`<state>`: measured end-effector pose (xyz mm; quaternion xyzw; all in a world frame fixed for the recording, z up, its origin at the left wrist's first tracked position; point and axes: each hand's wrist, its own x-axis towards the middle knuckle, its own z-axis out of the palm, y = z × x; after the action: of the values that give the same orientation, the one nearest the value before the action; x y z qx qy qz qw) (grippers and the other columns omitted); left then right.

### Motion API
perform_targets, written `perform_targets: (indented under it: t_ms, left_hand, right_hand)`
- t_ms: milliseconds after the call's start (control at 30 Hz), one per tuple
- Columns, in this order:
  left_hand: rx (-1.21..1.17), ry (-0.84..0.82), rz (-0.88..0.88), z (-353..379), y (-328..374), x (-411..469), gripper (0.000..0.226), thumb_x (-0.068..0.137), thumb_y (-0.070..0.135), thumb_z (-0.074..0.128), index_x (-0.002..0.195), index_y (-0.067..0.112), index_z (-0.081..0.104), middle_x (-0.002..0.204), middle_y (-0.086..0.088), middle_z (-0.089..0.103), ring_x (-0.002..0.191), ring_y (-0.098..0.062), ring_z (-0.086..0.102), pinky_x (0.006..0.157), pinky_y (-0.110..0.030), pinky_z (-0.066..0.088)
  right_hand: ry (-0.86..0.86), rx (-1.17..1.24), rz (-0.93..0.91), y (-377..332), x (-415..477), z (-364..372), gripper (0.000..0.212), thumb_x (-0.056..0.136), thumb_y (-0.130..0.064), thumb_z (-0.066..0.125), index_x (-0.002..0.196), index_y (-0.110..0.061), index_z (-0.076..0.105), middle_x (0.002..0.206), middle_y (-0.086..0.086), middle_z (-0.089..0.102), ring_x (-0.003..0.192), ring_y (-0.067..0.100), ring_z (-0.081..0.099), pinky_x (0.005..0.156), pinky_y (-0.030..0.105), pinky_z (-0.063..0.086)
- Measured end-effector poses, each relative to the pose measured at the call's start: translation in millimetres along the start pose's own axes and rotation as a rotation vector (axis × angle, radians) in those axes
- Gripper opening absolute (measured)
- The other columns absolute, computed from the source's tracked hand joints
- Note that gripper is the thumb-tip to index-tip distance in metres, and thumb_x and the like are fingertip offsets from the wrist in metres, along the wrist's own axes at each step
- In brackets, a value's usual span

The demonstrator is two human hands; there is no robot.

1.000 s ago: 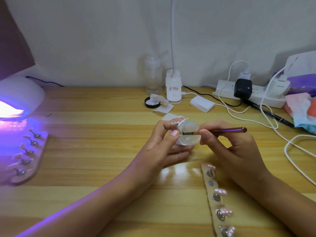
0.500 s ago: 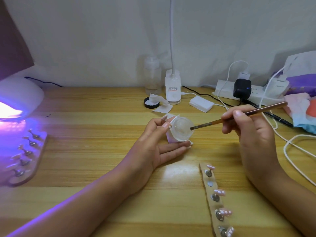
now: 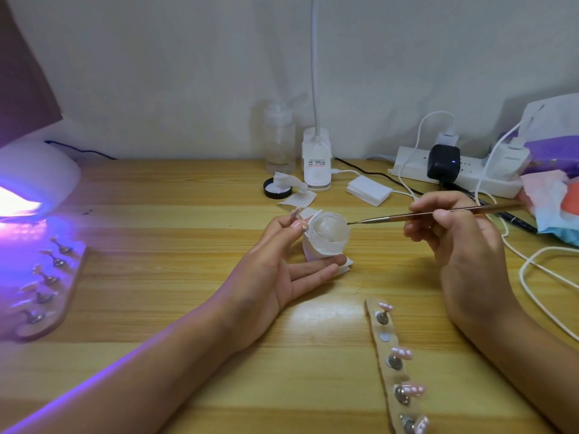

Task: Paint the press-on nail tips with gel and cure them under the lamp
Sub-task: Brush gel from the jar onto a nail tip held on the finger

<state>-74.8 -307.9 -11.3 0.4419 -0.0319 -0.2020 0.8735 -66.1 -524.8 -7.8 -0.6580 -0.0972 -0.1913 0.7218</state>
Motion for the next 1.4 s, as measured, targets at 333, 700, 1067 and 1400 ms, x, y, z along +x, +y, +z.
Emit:
perform_targets:
  t_ms: [333, 700, 1067, 1400]
  left_hand:
    - [-0.016, 0.019, -0.032, 1.1, 2.5, -0.9, 0.014, 0.091, 0.025, 0.062, 0.101, 0.019, 0.055, 0.14, -0.007, 0.05, 0.106, -0.047, 0.064, 0.089, -0.042, 0.055]
    - [0.341, 0.342, 0.331, 8.4, -6.6, -13.8, 0.014, 0.088, 0.034, 0.063, 0.079, 0.043, 0.066, 0.074, 0.022, 0.057, 0.055, 0.001, 0.045, 0.042, -0.013, 0.035]
    - [0.568, 0.128, 0.249, 9.3, -13.0, -13.1, 0.007, 0.081, 0.024, 0.073, 0.083, 0.03, 0.072, 0.084, 0.002, 0.074, 0.074, -0.002, 0.065, 0.063, -0.011, 0.047]
    - [0.647, 0.077, 0.273, 7.4, -12.7, -12.6, 0.007, 0.086, 0.02, 0.073, 0.087, 0.026, 0.07, 0.085, 0.007, 0.069, 0.08, -0.008, 0.058, 0.076, -0.021, 0.045]
  right_hand:
    - [-0.05, -0.048, 0.026, -1.1, -3.1, 3.3, 0.022, 0.08, -0.013, 0.041, 0.082, -0.014, 0.063, 0.078, -0.007, 0.065, 0.079, 0.013, 0.059, 0.074, 0.022, 0.05]
    - [0.021, 0.109, 0.122, 0.4, 1.7, -0.4, 0.028, 0.088, -0.025, 0.046, 0.076, -0.025, 0.071, 0.07, -0.005, 0.06, 0.067, 0.01, 0.056, 0.063, 0.019, 0.05]
    - [-0.022, 0.22, 0.223, -7.2, -1.6, 5.5, 0.024, 0.101, -0.027, 0.044, 0.087, -0.015, 0.06, 0.063, -0.003, 0.056, 0.063, 0.012, 0.057, 0.062, 0.022, 0.051]
    - [-0.115, 0.215, 0.182, -8.3, -4.6, 6.0, 0.013, 0.097, -0.009, 0.047, 0.089, -0.014, 0.057, 0.062, -0.001, 0.06, 0.061, 0.011, 0.059, 0.062, 0.02, 0.052]
